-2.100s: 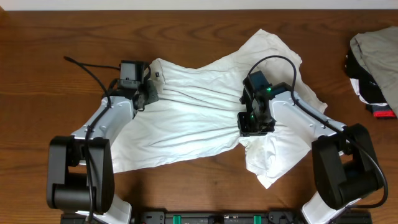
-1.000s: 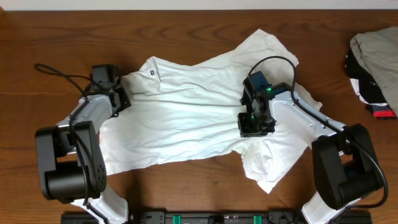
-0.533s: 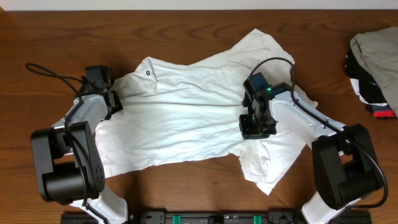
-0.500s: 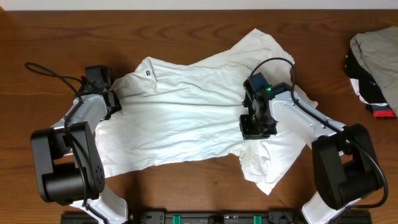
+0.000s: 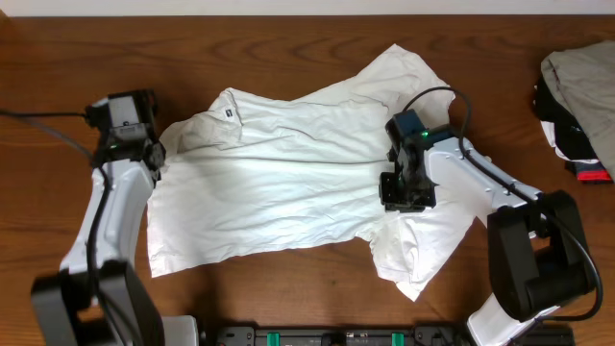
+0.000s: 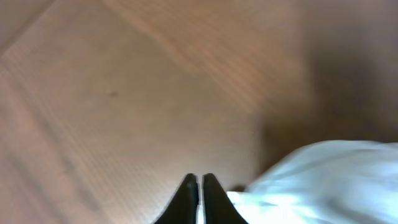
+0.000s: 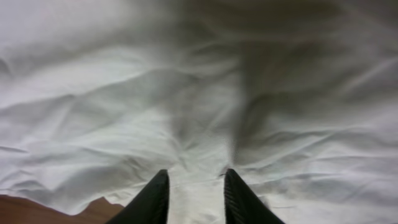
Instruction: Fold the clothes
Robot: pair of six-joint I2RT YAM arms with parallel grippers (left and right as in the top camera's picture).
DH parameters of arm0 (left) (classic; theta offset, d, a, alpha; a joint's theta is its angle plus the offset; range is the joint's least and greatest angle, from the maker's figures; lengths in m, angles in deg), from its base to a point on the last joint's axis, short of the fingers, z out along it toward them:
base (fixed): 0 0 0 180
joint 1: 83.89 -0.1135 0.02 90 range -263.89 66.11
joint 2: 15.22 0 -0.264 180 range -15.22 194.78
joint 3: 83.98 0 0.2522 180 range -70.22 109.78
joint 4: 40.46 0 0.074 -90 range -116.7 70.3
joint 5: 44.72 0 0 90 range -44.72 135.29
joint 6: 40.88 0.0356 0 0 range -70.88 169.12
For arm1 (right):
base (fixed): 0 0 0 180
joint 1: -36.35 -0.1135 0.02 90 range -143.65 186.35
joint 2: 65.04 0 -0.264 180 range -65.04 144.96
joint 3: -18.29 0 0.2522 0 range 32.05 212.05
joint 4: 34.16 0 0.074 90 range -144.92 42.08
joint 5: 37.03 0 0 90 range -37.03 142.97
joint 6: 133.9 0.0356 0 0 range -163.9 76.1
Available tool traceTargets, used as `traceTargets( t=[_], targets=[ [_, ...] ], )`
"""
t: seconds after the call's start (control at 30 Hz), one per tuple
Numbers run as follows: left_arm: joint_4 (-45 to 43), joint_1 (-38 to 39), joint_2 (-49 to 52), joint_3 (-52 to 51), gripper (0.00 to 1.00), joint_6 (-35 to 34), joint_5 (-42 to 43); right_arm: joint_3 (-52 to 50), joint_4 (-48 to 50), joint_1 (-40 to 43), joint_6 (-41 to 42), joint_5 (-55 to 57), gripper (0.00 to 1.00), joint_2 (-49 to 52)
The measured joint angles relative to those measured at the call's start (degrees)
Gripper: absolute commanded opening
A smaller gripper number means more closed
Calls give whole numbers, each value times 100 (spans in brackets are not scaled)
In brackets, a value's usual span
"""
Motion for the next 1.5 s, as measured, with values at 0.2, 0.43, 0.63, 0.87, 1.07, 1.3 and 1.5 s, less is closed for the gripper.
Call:
traceTargets(
  t=[0.2, 0.43, 0.63, 0.87, 1.07, 1.3, 1.5],
  targets=[
    [-103, 35, -555, 140, 28, -114, 2170, 1191, -234, 387, -498, -584, 91, 2],
    [162, 621, -546, 146, 80, -540, 3775, 3027, -339, 881, -883, -981, 84, 2],
    [-94, 1329, -501, 146, 98, -892, 4127, 3971, -295, 1141, -929, -1082, 80, 46],
    [-442, 1460, 68, 149, 98, -1482, 4223, 4489, -138, 1147, -680, -1209, 84, 743],
    [-863, 1453, 699, 146, 98, -1991, 4343, 4485, 254, 1147, -131, -1502, 86, 1602],
    [-1093, 1405, 1169, 146, 98, -2284, 4378, 4485, 393, 1147, 192, -1681, 86, 1886],
    [-1139, 1307, 1268, 146, 99, -2544, 4371, 4485, 485, 1143, 317, -1735, 87, 2059]
  ],
)
